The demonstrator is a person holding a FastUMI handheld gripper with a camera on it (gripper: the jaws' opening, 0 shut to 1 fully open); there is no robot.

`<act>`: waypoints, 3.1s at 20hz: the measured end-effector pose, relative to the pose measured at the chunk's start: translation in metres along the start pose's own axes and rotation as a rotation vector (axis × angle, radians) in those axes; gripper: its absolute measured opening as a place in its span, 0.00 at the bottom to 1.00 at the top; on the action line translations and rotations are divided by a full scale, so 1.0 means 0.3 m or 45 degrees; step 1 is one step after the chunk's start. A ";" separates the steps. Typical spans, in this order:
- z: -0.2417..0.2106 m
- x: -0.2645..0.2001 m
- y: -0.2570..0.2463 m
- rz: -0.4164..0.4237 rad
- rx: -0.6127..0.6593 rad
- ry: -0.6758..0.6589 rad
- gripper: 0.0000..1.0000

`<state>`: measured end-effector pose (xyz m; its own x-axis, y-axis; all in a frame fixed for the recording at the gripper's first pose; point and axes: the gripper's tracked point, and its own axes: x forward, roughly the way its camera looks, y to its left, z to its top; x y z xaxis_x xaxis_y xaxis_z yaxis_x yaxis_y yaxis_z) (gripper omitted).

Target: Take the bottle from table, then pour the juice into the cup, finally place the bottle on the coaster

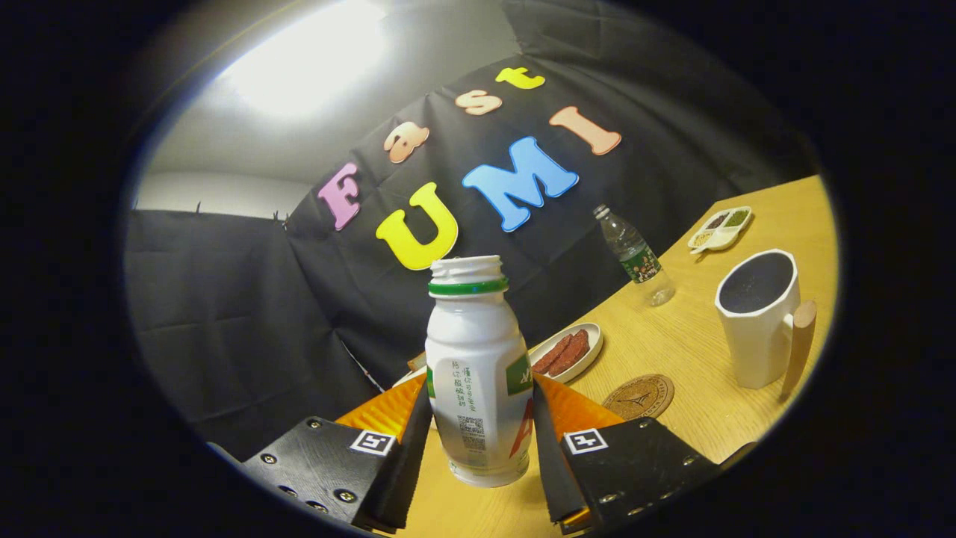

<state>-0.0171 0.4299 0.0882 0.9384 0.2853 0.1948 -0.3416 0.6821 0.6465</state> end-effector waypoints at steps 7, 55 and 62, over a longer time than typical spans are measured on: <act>0.086 -0.032 -0.089 -0.015 0.318 -0.071 0.67; 0.205 -0.075 -0.240 -0.013 1.200 -0.217 0.66; 0.207 -0.073 -0.240 -0.006 1.258 -0.230 0.66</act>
<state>-0.0097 0.3327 0.0831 0.9614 0.1216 0.2470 -0.2191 -0.2055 0.9538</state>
